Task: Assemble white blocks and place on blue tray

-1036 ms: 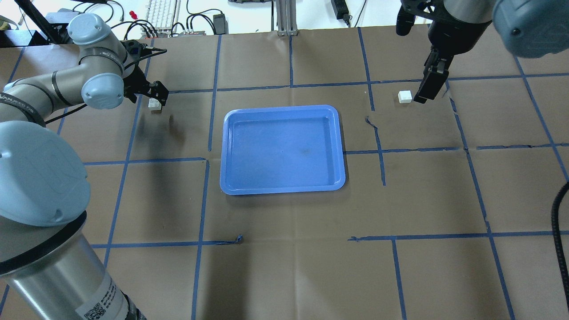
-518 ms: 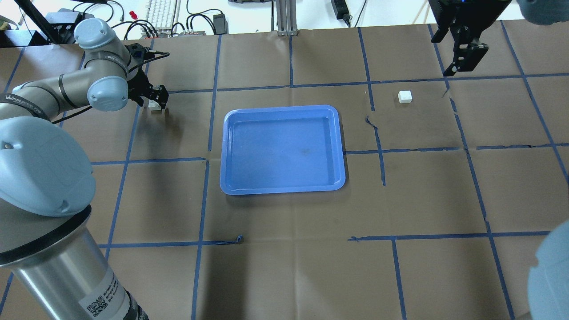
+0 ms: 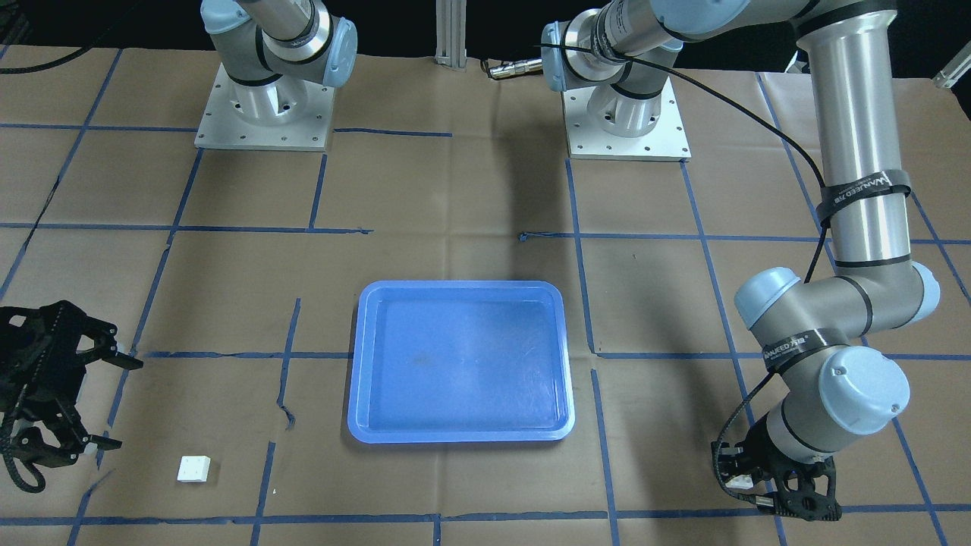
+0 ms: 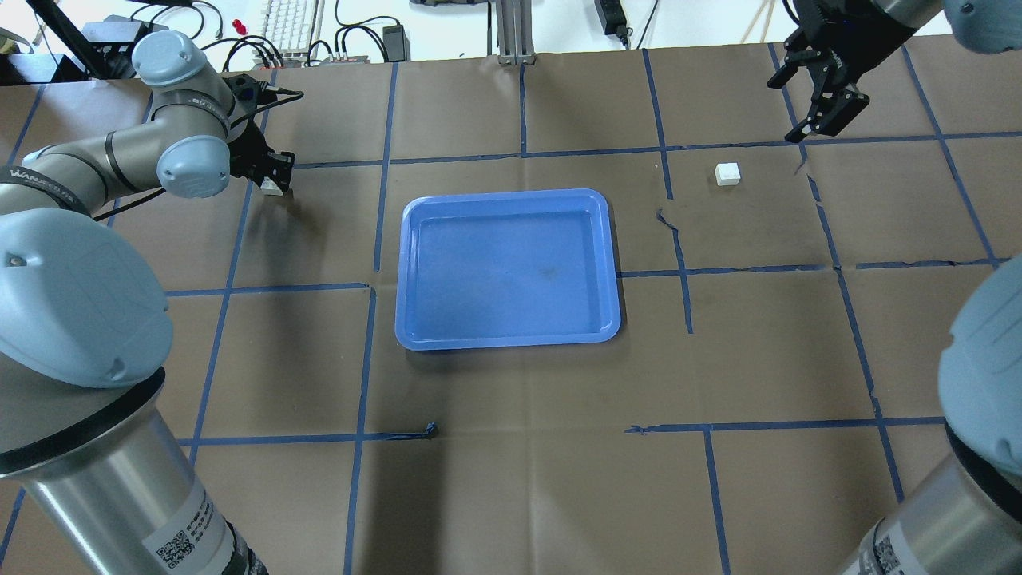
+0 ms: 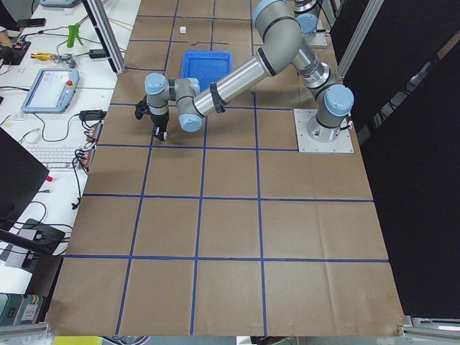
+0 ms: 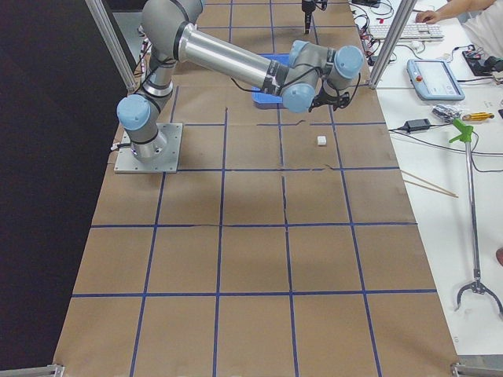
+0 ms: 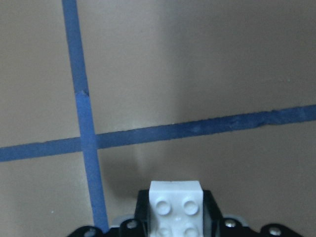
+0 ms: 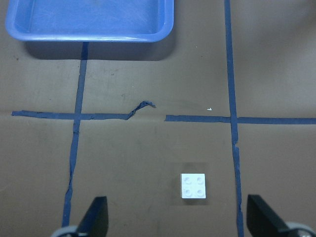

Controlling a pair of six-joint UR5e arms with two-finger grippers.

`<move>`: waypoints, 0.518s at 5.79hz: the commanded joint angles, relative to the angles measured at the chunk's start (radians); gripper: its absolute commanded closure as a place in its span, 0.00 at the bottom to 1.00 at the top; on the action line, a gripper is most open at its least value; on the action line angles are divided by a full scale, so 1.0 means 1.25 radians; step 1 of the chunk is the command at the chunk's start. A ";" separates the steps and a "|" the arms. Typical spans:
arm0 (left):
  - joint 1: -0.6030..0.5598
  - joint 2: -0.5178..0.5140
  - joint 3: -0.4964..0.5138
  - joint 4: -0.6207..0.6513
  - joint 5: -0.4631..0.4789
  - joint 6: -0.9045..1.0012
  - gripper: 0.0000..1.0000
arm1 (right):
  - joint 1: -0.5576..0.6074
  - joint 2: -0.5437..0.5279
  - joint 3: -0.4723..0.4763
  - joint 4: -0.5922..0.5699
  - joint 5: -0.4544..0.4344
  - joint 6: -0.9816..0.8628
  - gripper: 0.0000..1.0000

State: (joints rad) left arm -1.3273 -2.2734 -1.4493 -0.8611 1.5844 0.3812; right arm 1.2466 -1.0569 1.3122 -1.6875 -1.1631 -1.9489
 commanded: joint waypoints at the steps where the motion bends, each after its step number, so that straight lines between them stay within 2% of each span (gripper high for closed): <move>1: -0.030 0.044 -0.022 -0.043 -0.003 0.009 0.95 | -0.028 0.103 -0.001 -0.016 0.130 -0.075 0.00; 2: -0.113 0.071 -0.026 -0.083 -0.002 0.012 0.94 | -0.031 0.135 0.001 -0.024 0.183 -0.116 0.00; 3: -0.205 0.112 -0.033 -0.129 -0.001 0.012 0.95 | -0.050 0.164 0.004 -0.031 0.183 -0.123 0.00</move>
State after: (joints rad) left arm -1.4812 -2.1779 -1.4824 -0.9696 1.5819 0.3945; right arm 1.2016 -0.8909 1.3141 -1.7171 -0.9560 -2.0807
